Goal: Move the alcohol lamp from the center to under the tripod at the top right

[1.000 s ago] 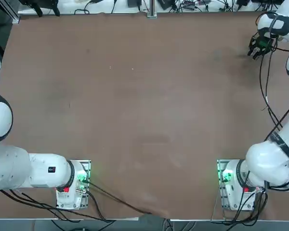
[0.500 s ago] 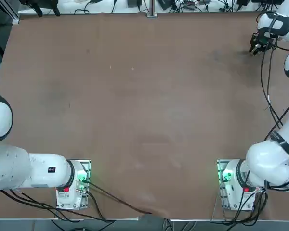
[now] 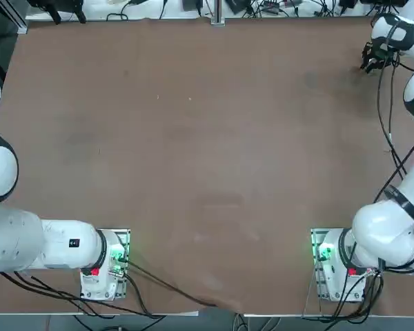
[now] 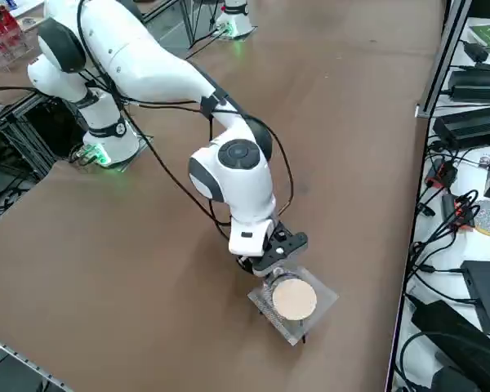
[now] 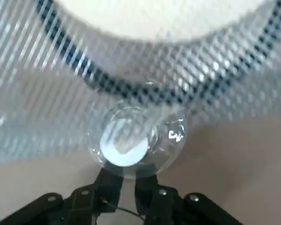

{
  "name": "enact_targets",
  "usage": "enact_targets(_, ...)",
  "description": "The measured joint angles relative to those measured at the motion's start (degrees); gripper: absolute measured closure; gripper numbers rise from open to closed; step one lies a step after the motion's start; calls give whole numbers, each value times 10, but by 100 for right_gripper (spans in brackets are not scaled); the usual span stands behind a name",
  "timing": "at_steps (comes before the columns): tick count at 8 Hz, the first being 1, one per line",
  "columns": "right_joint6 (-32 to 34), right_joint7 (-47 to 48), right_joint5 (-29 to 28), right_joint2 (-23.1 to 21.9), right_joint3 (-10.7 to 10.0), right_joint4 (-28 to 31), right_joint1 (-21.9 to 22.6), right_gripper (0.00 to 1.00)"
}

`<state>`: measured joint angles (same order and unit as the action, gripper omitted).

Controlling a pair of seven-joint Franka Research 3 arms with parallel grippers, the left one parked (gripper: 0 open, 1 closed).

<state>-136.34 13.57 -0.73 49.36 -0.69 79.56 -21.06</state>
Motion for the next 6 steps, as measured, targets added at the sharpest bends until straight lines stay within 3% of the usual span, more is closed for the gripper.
enact_targets(3,-27,15,-1,36,0,-41,-5,76)
enact_targets(6,-53,39,-1,42,1,-46,-5,77)
